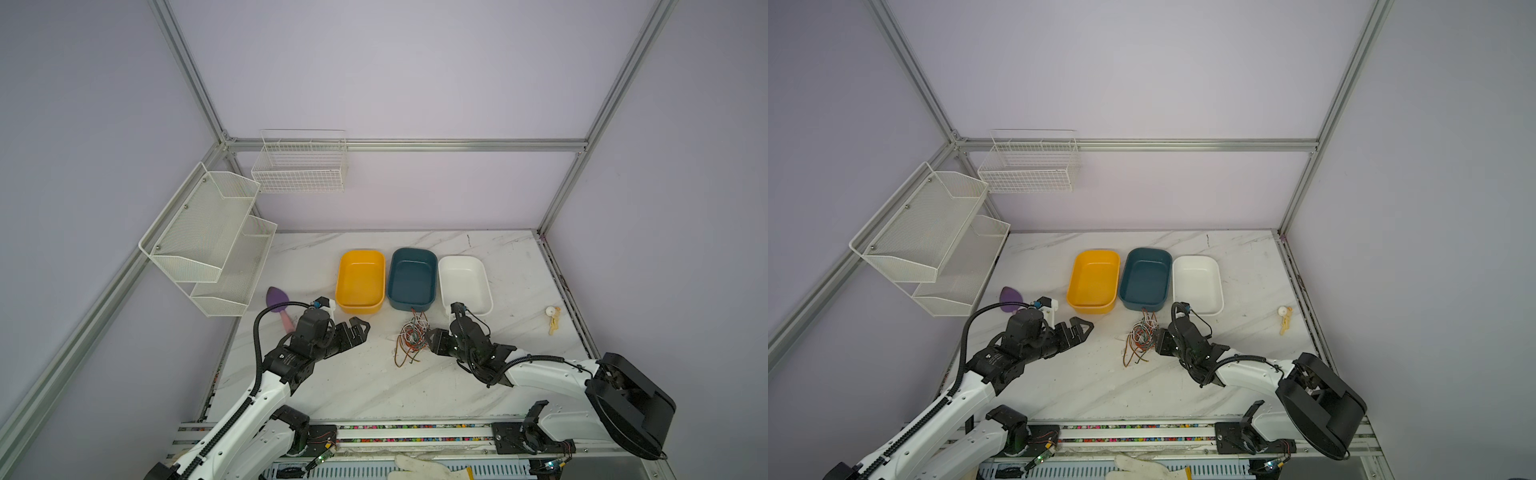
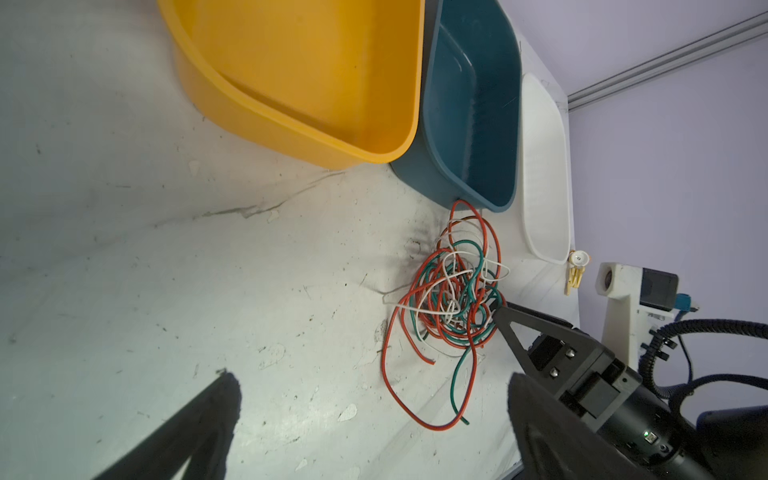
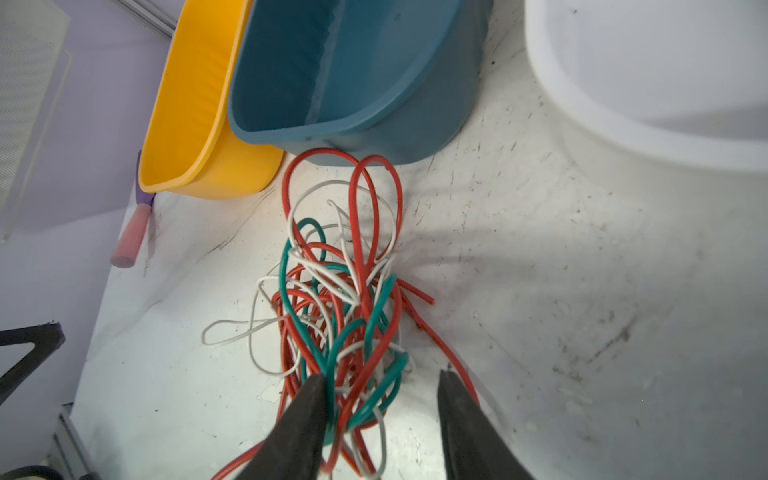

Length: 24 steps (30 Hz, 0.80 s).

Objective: Untangle the cables
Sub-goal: 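Move both grippers toward the tangled red, white and green wire bundle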

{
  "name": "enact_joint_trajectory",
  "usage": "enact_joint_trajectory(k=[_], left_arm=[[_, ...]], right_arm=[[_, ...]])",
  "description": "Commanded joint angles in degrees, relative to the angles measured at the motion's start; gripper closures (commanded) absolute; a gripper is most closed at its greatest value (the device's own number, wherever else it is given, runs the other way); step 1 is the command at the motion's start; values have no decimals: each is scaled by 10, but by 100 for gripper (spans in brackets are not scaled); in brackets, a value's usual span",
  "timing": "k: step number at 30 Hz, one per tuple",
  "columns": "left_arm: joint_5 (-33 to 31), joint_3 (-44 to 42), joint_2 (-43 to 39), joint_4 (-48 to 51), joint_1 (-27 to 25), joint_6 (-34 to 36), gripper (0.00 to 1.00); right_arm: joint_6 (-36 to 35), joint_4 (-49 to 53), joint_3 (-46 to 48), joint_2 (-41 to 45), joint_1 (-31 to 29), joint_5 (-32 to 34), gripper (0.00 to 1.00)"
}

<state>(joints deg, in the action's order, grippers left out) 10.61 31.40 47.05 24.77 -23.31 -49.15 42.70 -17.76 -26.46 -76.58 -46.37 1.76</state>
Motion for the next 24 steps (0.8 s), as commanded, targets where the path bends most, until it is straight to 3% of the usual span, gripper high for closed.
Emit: enact_joint_trajectory(k=[1,9,21,24], left_arm=[[-10,-33,-3,-36,-20,-31,0],[-5,-27,46,-66,-62,-50,0],[5,-45,108,-149,-113,-97,0],[4,-38,127,-167,-129,-105,0]], right_arm=[[29,-71,11,-13,-4,15,56],[32,-121,4,-70,-6,-14,60],[-11,-124,29,16,-8,-31,98],[-26,-136,47,61,-8,-46,100]])
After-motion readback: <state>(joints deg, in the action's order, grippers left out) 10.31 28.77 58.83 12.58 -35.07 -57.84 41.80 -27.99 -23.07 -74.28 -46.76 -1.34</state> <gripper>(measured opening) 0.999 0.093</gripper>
